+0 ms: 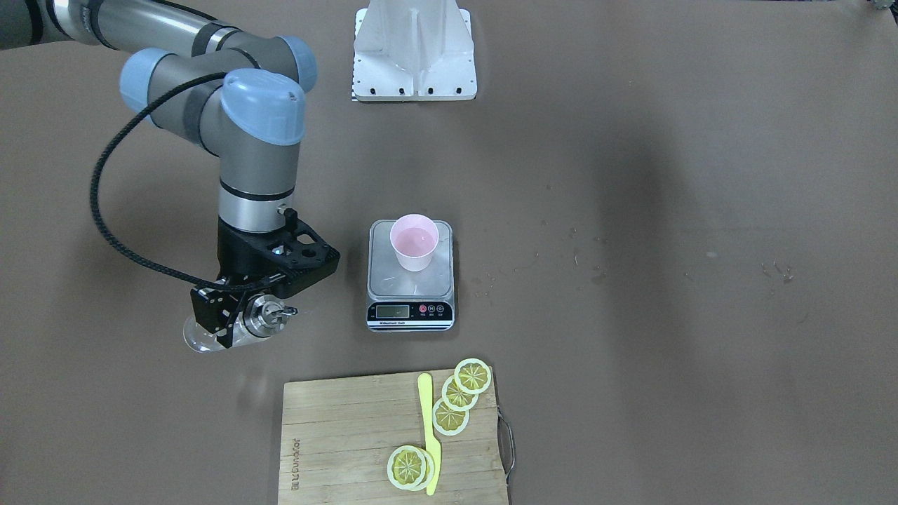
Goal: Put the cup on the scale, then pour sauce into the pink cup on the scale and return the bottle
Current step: 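Tilt the sauce bottle upright and carry it away from the cup with the right gripper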
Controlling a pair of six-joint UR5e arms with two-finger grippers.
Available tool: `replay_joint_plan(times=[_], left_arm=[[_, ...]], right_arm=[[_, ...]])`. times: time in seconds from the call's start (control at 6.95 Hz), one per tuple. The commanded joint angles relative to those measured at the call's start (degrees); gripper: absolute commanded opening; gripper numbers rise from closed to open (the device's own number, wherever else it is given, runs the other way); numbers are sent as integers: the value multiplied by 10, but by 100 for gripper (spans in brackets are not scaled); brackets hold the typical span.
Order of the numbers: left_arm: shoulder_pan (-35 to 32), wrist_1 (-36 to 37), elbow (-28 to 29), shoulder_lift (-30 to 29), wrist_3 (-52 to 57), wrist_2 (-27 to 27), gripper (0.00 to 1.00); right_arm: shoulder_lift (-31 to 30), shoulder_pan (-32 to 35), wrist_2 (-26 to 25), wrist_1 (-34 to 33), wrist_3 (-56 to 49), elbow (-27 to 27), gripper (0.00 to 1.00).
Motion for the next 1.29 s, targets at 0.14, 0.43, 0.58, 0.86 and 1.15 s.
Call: replay_joint_plan(times=[0.14,0.43,0.58,0.86,1.15], left_arm=[[-3,-13,-1,0,-1,-1,97],[-7,-21,0,6,1,-1,97],[-7,-21,-1,6,1,-1,97],[-7,-27,-1,4,0,-1,97],[-7,-28,-2,3,0,-1,97]], right_arm=[[-56,59,89,3,76,77,0],[-133,72,119,103,123,90,0],[-185,72,128,187,156,87,0],[-215,74,149,245,217,85,0],[-236,74,152,330,281,74,0]])
